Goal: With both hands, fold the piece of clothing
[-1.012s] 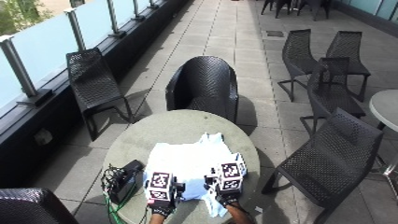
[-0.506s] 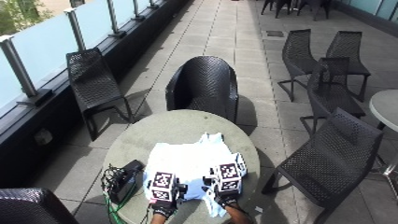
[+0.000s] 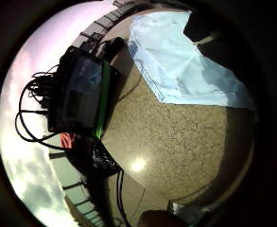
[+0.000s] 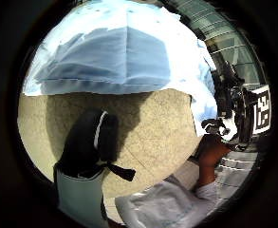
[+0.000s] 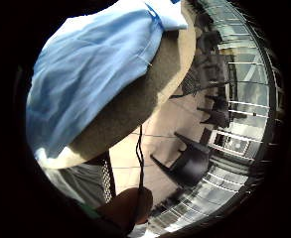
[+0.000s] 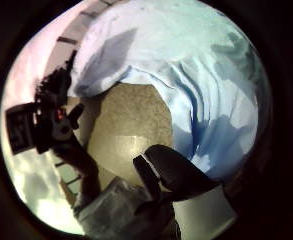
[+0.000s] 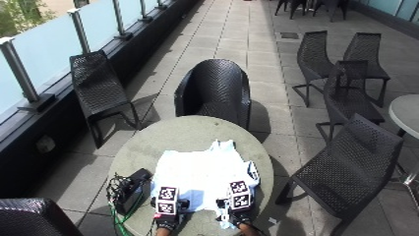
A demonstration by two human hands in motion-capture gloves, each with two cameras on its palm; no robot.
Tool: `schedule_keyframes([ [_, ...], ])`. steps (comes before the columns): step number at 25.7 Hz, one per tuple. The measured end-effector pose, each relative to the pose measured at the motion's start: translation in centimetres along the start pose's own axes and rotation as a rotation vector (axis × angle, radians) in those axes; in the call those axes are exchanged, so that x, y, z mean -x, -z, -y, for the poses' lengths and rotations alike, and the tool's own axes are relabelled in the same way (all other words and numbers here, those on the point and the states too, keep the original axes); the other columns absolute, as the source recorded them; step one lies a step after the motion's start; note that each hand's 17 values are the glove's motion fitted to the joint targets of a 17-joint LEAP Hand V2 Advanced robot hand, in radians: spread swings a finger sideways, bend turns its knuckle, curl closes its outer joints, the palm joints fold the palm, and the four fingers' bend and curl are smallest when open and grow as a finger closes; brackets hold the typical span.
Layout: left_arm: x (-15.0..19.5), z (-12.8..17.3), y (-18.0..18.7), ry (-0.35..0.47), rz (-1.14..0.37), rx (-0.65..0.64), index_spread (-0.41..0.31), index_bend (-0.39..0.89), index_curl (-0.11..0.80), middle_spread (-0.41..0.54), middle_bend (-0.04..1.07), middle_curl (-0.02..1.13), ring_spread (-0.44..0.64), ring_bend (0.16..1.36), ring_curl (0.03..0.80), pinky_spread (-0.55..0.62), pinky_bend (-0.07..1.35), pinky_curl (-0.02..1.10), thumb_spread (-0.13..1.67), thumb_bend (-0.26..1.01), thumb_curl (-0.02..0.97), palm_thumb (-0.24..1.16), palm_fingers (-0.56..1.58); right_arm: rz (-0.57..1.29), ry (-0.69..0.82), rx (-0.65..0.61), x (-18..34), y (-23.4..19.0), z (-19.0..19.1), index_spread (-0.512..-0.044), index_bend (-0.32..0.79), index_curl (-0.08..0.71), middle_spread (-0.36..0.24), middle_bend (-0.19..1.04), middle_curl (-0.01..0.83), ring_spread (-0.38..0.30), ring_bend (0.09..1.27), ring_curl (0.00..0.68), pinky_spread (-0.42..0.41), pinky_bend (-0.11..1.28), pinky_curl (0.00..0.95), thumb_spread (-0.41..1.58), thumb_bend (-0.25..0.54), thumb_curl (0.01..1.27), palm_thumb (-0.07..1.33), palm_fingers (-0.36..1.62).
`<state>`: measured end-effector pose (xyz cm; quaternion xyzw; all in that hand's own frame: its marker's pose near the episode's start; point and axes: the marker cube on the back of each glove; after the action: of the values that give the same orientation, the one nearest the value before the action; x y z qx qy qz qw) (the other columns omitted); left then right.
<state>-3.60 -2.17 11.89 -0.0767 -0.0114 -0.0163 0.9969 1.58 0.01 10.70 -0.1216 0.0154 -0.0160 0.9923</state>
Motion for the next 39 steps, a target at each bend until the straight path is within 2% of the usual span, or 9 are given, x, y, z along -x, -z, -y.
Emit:
schedule_keyframes([
  [3, 1.1, 1.5, -2.0, -0.005, -0.036, -0.036, -0.008, 0.09, 0.185, 0.039, 0.17, 0.26, 0.14, 0.62, 0.282, 0.3, 0.41, 0.29, 1.16, 0.09, 0.251, 0.3, 0.36, 0.075, -0.014, 0.0, -0.9, -1.6, 1.2, -0.286, 0.06, 0.14, 0.023, 0.2, 0.228, 0.136, 0.33, 0.181, 0.218, 0.56, 0.301, 1.03, 0.066, 0.19, 0.36, -0.02],
  [5, 1.6, 2.7, -1.5, 0.003, 0.02, -0.193, -0.061, 0.25, 0.238, -0.006, 0.19, 0.27, 0.1, 0.58, 0.265, 0.24, 0.38, 0.29, 1.21, 0.11, 0.254, 0.34, 0.53, 0.111, -0.03, -0.069, -1.6, -1.8, 1.9, -0.291, 0.11, 0.149, 0.011, 0.25, 0.25, 0.073, 0.37, 0.189, 0.175, 0.54, 0.296, 1.06, 0.096, 0.21, 0.43, 0.14],
  [9, 1.6, 4.2, 0.0, -0.002, 0.139, -0.478, -0.155, 0.33, 0.287, -0.12, 0.21, 0.29, -0.06, 0.57, 0.259, 0.08, 0.38, 0.29, 1.25, 0.18, 0.291, 0.49, 0.89, 0.076, -0.021, -0.272, -2.5, -1.8, 2.9, -0.324, 0.31, 0.225, -0.085, 0.31, 0.279, -0.066, 0.42, 0.196, 0.083, 0.42, 0.253, 1.12, 0.182, 0.24, 0.61, 0.57],
  [12, 1.3, 1.6, 0.9, -0.019, 0.158, -0.419, -0.217, 0.32, 0.31, -0.194, 0.24, 0.32, -0.18, 0.56, 0.273, -0.04, 0.37, 0.3, 1.24, 0.2, 0.314, 0.56, 1.1, 0.05, 0.036, -0.336, -2.6, -0.4, 1.8, -0.323, 0.38, 0.264, -0.147, 0.31, 0.297, -0.149, 0.46, 0.223, -0.005, 0.41, 0.259, 1.14, 0.242, 0.27, 0.74, 0.92],
  [18, 0.3, -4.7, 5.9, -0.147, -0.027, -0.165, -0.286, 0.23, 0.332, -0.304, 0.45, 0.42, -0.31, 0.67, 0.356, -0.21, 0.32, 0.34, 1.25, 0.2, 0.323, 0.62, 1.37, 0.13, 0.235, -0.125, -2.8, 6.4, -2.1, -0.305, 0.2, 0.299, -0.214, 0.43, 0.371, -0.242, 0.64, 0.333, -0.173, 0.45, 0.311, 1.14, 0.267, 0.29, 0.84, 1.36],
  [21, 0.6, -4.0, 9.3, -0.159, -0.067, -0.089, -0.307, 0.22, 0.349, -0.333, 0.49, 0.45, -0.35, 0.71, 0.377, -0.25, 0.33, 0.36, 1.25, 0.19, 0.325, 0.64, 1.37, 0.196, 0.248, -0.073, -2.8, 10.6, 0.0, -0.3, 0.17, 0.316, -0.227, 0.46, 0.392, -0.252, 0.69, 0.368, -0.229, 0.46, 0.329, 1.14, 0.256, 0.28, 0.86, 1.39],
  [25, 1.7, 0.9, 12.7, -0.049, 0.009, -0.098, -0.325, 0.21, 0.369, -0.352, 0.53, 0.47, -0.38, 0.74, 0.403, -0.3, 0.34, 0.37, 1.26, 0.19, 0.326, 0.66, 1.38, 0.202, 0.173, -0.062, -2.1, 13.9, 6.8, -0.3, 0.16, 0.323, -0.233, 0.48, 0.414, -0.252, 0.75, 0.403, -0.282, 0.48, 0.346, 1.14, 0.243, 0.28, 0.88, 1.4],
  [32, 3.2, 11.0, 11.1, 0.109, 0.13, -0.084, -0.345, 0.23, 0.409, -0.373, 0.56, 0.5, -0.4, 0.79, 0.433, -0.32, 0.31, 0.39, 1.27, 0.17, 0.322, 0.69, 1.36, 0.132, 0.005, 0.001, 0.7, 17.4, 11.5, -0.298, 0.17, 0.343, -0.238, 0.48, 0.429, -0.245, 0.79, 0.432, -0.315, 0.53, 0.372, 1.09, 0.2, 0.28, 0.91, 1.39],
  [39, 3.0, 10.2, 12.3, 0.174, 0.154, -0.095, -0.357, 0.27, 0.445, -0.374, 0.59, 0.51, -0.4, 0.81, 0.448, -0.28, 0.22, 0.39, 1.28, 0.14, 0.313, 0.7, 1.31, 0.097, -0.05, 0.069, 1.5, 13.9, 16.2, -0.301, 0.19, 0.371, -0.238, 0.48, 0.439, -0.236, 0.8, 0.444, -0.321, 0.52, 0.38, 1.01, 0.132, 0.28, 0.91, 1.4],
])
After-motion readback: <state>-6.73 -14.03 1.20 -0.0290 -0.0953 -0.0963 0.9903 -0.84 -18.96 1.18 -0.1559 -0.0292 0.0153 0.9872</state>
